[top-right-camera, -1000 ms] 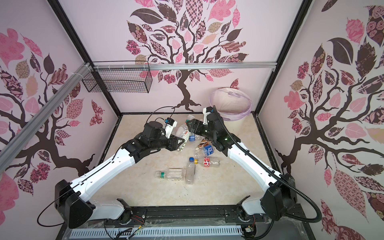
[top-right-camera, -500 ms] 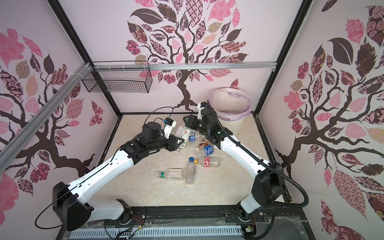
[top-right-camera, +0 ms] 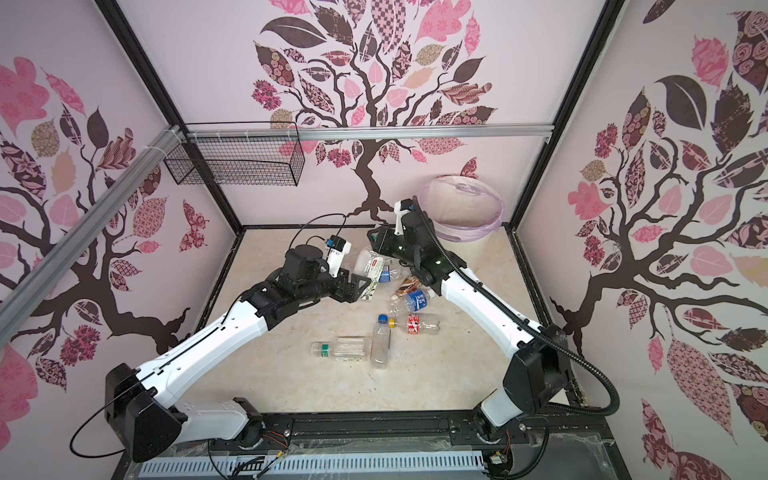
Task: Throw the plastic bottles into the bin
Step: 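Grasp the bottle's cap end with the right gripper from the left gripper, then carry the green-labelled bottle over the bin with the right gripper and release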
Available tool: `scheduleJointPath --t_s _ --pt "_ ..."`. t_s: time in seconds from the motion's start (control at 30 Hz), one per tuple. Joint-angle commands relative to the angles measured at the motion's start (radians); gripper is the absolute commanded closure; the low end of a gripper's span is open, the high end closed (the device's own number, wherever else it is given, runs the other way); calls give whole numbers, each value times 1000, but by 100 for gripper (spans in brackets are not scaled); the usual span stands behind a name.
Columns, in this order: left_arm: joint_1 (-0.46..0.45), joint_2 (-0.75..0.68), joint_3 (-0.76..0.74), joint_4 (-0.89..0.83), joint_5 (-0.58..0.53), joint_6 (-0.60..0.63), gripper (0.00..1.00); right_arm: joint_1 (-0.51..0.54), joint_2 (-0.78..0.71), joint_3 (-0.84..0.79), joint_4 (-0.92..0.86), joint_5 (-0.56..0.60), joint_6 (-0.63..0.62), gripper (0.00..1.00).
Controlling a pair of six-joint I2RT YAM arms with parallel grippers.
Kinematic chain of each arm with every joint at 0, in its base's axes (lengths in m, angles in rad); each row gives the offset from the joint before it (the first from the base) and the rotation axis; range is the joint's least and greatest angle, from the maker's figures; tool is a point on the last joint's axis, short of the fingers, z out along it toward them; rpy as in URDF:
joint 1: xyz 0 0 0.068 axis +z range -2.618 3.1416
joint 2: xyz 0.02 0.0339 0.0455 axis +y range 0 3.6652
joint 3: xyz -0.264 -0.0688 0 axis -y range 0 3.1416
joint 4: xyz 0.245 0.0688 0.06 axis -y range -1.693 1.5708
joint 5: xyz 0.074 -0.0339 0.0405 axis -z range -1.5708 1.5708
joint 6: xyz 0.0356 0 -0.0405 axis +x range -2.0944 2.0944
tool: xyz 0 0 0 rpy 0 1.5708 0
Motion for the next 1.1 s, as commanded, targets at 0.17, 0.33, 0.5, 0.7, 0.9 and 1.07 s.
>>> scheduleJointPath --t_s 0.17,0.33,0.5,0.7,0.9,1.07 --pt "1 -7 135 -17 -4 -38 2 -72 -44 209 -115 181 -245 78" --pt "-1 45 300 -40 39 -79 2 -81 -52 365 -130 299 -433 78" --pt "-2 88 417 6 76 -120 2 -81 -62 495 -71 367 -603 78" --pt "-6 149 516 55 98 -113 2 -83 -109 536 110 355 -834 76" --pt "-8 191 590 71 94 -105 2 -82 -62 701 153 341 -974 76" --pt "-11 186 576 70 73 -96 2 -82 0 801 139 361 -1008 76"
